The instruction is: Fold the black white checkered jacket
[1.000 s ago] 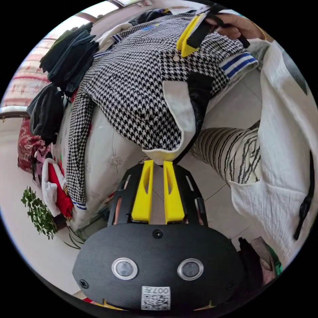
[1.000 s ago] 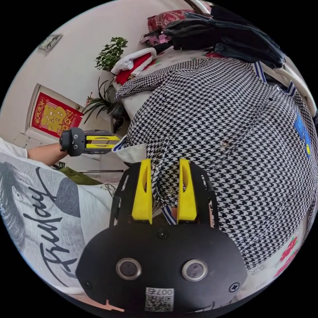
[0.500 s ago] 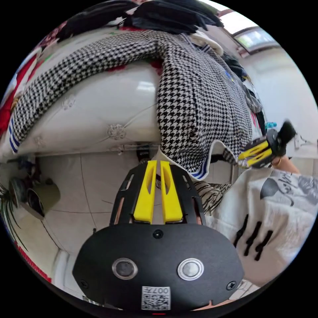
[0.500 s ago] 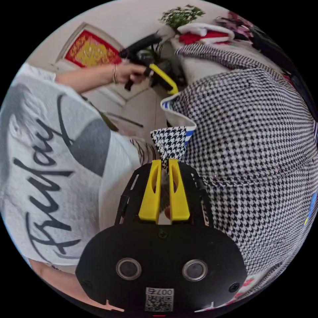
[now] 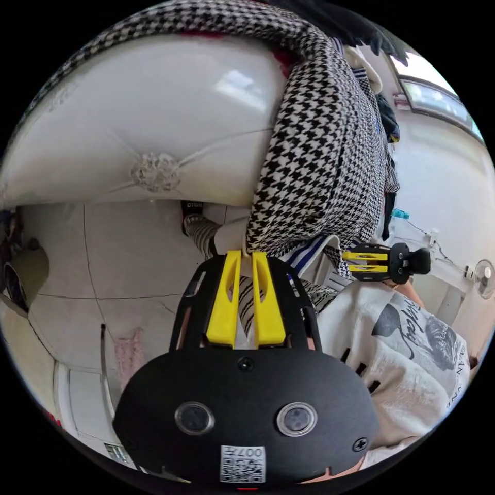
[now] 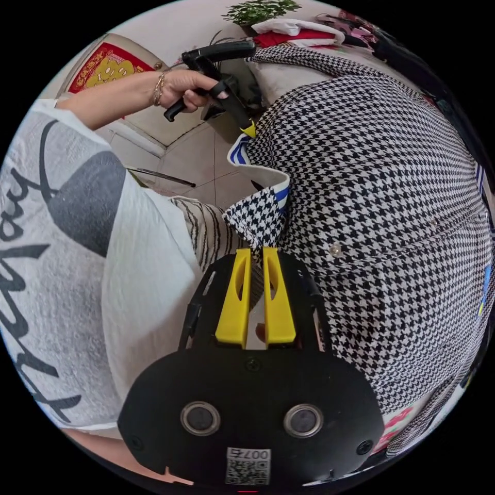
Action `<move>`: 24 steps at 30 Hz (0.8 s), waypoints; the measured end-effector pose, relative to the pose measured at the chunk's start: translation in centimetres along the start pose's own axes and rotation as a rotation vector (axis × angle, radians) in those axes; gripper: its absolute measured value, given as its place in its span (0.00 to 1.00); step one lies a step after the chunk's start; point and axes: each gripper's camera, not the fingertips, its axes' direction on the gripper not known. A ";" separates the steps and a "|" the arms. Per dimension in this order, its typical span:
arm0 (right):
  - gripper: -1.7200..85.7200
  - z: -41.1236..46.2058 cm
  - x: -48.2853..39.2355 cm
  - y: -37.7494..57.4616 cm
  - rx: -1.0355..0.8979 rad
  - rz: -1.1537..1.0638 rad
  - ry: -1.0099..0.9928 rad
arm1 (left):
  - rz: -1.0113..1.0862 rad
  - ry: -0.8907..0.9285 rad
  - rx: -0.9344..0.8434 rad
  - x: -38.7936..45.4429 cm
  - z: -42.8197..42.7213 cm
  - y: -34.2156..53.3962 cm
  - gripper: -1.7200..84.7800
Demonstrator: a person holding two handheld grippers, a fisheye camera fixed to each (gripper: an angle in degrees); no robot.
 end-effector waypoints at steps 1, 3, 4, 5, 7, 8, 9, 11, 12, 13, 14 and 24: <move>0.07 0.6 -0.5 0.3 -0.022 -0.016 0.037 | -0.041 0.065 0.045 -1.5 -0.8 0.7 0.04; 0.07 1.3 -1.2 0.8 -0.036 -0.029 0.082 | -0.138 0.223 0.121 -4.7 -1.8 2.3 0.03; 0.07 1.5 -1.5 1.1 -0.030 -0.023 0.095 | -0.191 0.354 0.180 -6.9 -2.3 3.9 0.02; 0.07 1.6 -1.6 1.4 -0.014 -0.009 0.094 | -0.214 0.420 0.210 -7.9 -2.4 4.7 0.02; 0.07 1.5 -1.4 1.7 0.015 0.024 0.068 | -0.315 0.682 0.323 -12.0 -2.1 8.5 0.01; 0.07 1.4 -1.2 2.0 0.039 0.047 0.042 | -0.342 0.740 0.357 -12.9 -2.0 9.4 0.01; 0.07 1.4 -1.1 2.1 0.051 0.056 0.029 | -0.386 0.849 0.428 -14.3 -1.7 11.2 0.01; 0.07 1.2 -1.0 2.7 0.078 0.079 0.008 | -0.439 0.956 0.547 -15.5 -1.6 13.7 0.01; 0.07 1.2 -1.1 2.8 0.079 0.077 0.014 | -0.476 0.998 0.642 -16.1 -1.6 15.4 0.01; 0.08 1.2 -1.5 3.1 0.082 0.065 0.035 | -0.494 1.036 0.688 -16.5 -1.2 16.5 0.01; 0.08 1.1 -2.0 3.4 0.077 0.052 0.060 | -0.502 1.050 0.691 -16.6 -0.9 16.9 0.01; 0.12 -0.9 -2.7 3.6 0.051 0.067 0.143 | -0.454 0.991 0.672 -16.4 -4.1 16.7 0.01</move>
